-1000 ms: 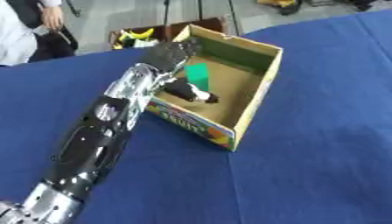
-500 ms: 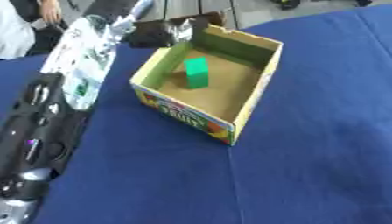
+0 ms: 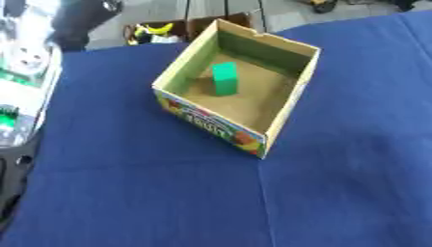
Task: Pick up objects on the table and place them in the box.
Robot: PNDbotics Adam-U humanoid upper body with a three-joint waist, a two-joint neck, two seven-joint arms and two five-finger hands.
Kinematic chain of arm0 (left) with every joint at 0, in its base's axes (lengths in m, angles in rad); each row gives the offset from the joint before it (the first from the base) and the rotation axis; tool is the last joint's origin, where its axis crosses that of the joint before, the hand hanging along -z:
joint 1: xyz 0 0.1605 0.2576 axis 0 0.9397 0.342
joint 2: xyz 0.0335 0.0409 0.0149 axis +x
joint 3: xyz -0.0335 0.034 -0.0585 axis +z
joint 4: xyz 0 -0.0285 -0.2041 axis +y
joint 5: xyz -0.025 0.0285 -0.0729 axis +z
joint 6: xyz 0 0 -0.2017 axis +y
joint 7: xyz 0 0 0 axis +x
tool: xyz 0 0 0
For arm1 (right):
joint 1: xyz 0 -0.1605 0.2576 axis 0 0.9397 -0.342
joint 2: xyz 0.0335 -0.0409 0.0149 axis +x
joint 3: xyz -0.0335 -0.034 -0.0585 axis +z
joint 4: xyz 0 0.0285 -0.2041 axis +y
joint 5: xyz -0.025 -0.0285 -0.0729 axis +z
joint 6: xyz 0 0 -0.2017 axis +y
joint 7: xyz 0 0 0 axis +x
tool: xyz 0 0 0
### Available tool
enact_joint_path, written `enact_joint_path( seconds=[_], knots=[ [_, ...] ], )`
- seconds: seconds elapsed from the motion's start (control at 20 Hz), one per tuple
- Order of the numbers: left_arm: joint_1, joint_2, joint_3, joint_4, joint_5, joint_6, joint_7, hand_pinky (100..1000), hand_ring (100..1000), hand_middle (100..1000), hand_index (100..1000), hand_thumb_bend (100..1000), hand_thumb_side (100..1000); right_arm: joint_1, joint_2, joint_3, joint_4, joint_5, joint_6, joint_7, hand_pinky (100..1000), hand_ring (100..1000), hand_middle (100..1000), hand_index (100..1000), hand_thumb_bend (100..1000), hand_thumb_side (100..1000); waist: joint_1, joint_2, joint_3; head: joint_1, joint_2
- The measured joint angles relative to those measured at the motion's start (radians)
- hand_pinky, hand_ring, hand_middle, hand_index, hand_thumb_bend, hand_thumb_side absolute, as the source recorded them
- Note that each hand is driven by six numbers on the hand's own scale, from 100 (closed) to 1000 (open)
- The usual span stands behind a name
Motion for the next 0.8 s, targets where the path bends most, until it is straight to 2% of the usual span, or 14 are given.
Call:
enact_joint_path(
  seconds=[0.25, 0.5, 0.8],
  knots=[
    [0.114, -0.038, 0.047, -0.06, 0.119, -0.026, 0.085, 345, 578, 655, 873, 432, 1000, -0.001, 0.008, -0.007, 0.0, 0.0, -0.001, -0.009, 826, 863, 647, 821, 100, 719, -0.019, 0.0, 0.019, -0.007, 0.0],
    [0.217, -0.093, 0.086, -0.064, 0.207, -0.096, 0.156, 345, 576, 649, 869, 404, 1000, -0.009, 0.013, -0.014, -0.001, 0.0, -0.003, -0.019, 825, 862, 647, 820, 100, 719, -0.034, 0.004, 0.042, -0.018, -0.001],
    [0.339, -0.161, 0.112, -0.064, 0.277, -0.176, 0.214, 347, 574, 654, 872, 288, 1000, -0.018, 0.018, -0.02, -0.005, 0.001, -0.002, -0.03, 824, 860, 647, 820, 100, 719, -0.051, 0.013, 0.063, -0.022, -0.004]
  ],
)
